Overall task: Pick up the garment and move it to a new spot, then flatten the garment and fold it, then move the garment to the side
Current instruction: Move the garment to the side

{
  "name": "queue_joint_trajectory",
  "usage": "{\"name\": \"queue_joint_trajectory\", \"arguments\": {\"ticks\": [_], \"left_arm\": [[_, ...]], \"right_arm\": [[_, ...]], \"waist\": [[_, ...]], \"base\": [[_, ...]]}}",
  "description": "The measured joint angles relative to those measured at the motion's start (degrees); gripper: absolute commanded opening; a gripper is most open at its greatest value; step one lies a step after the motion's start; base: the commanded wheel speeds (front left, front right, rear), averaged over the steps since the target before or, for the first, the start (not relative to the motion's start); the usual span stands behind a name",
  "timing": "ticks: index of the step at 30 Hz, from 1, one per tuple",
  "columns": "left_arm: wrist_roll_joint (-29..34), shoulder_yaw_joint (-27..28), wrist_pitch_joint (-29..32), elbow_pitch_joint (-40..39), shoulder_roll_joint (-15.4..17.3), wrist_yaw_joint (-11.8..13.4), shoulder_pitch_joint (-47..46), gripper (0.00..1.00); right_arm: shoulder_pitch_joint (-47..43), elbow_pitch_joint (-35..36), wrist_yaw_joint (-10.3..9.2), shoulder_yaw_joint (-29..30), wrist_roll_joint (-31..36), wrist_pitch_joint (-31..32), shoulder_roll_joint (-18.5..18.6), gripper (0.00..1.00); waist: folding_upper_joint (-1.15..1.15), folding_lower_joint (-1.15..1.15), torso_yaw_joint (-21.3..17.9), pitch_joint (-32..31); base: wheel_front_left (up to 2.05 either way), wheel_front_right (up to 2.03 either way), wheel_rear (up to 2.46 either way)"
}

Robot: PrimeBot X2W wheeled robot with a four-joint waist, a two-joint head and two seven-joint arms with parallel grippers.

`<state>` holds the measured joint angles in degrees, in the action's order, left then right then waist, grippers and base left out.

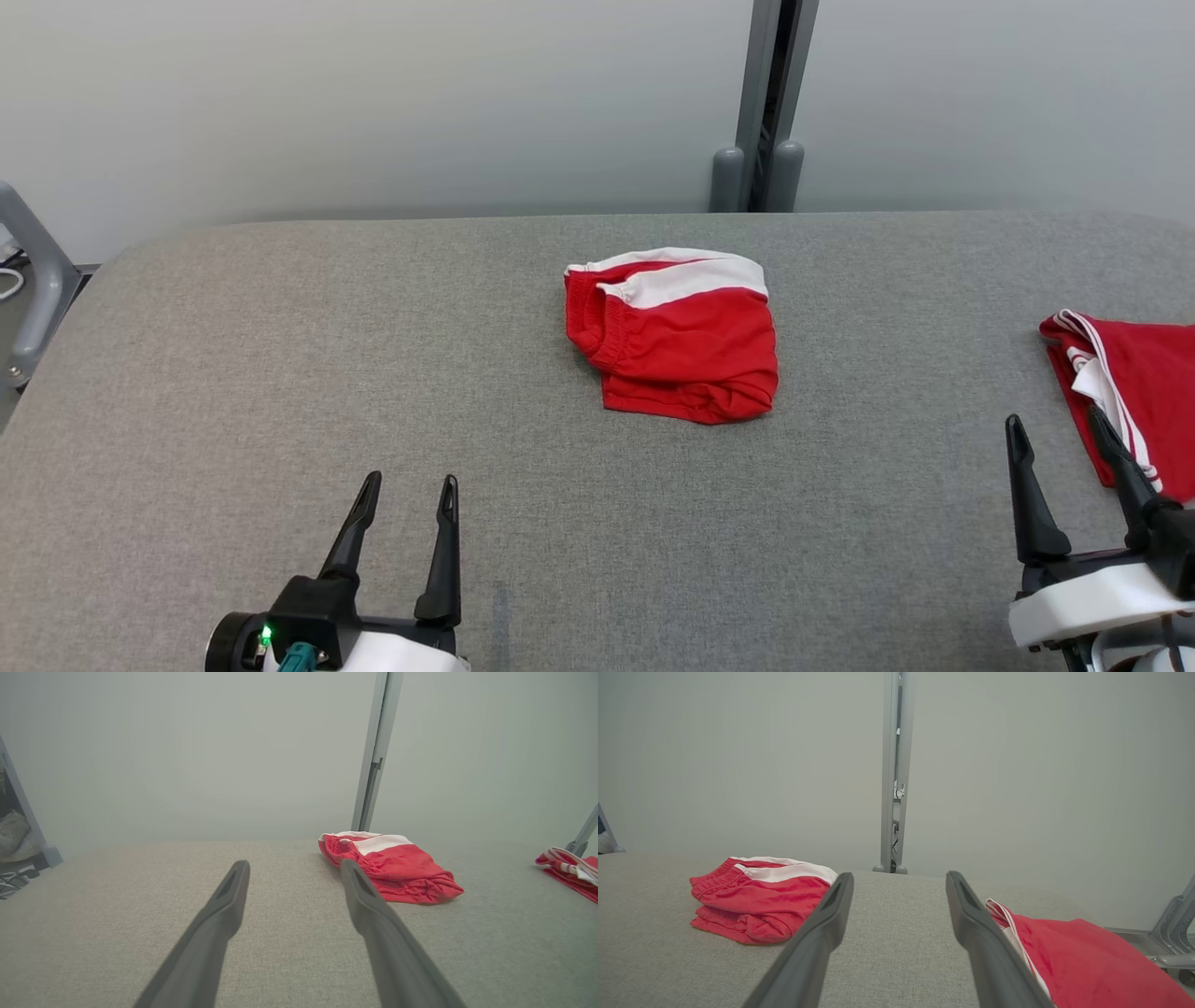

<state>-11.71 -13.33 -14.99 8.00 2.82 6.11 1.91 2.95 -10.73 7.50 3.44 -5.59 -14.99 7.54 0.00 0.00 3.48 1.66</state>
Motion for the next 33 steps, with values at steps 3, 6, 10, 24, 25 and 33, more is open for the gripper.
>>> {"name": "queue_joint_trajectory", "arguments": {"ticks": [3,6,10,24,25,33], "left_arm": [[0.00,-0.08,0.00,-0.01,0.00,0.01,0.03,1.00],[0.00,-0.19,0.00,-0.01,0.00,0.05,0.03,1.00],[0.00,-0.35,0.00,0.04,0.00,0.05,0.03,1.00],[-0.01,-0.69,0.00,-0.10,0.00,0.33,0.02,1.00],[-0.01,-0.80,0.00,-0.13,0.00,0.33,-0.05,1.00],[0.00,-2.80,0.00,-0.18,0.01,0.24,-2.80,1.00]], "right_arm": [[-0.02,-0.04,0.00,-0.08,-0.13,0.00,0.03,1.00],[-0.02,-0.30,0.00,-0.20,-0.49,-0.01,0.03,1.00],[-0.03,-0.49,0.00,-0.22,-0.63,0.00,0.05,1.00],[0.05,-2.41,0.00,-0.20,-3.67,0.00,-0.02,1.00],[0.19,-3.54,0.00,-0.27,-4.82,0.00,0.11,1.00],[8.35,-10.31,-0.01,-4.47,-16.23,4.09,5.48,1.00]], "waist": [[0.00,0.00,0.24,0.03],[0.00,0.00,0.40,0.15],[0.00,0.00,0.77,0.40],[0.00,0.00,1.93,1.17],[0.00,0.00,2.00,1.47],[0.00,0.00,3.91,5.01]], "base": [[0.00,0.00,0.00],[0.00,0.00,0.00],[0.00,0.00,0.00],[0.00,0.00,0.00],[0.00,0.00,0.00],[0.00,0.00,0.00]]}}
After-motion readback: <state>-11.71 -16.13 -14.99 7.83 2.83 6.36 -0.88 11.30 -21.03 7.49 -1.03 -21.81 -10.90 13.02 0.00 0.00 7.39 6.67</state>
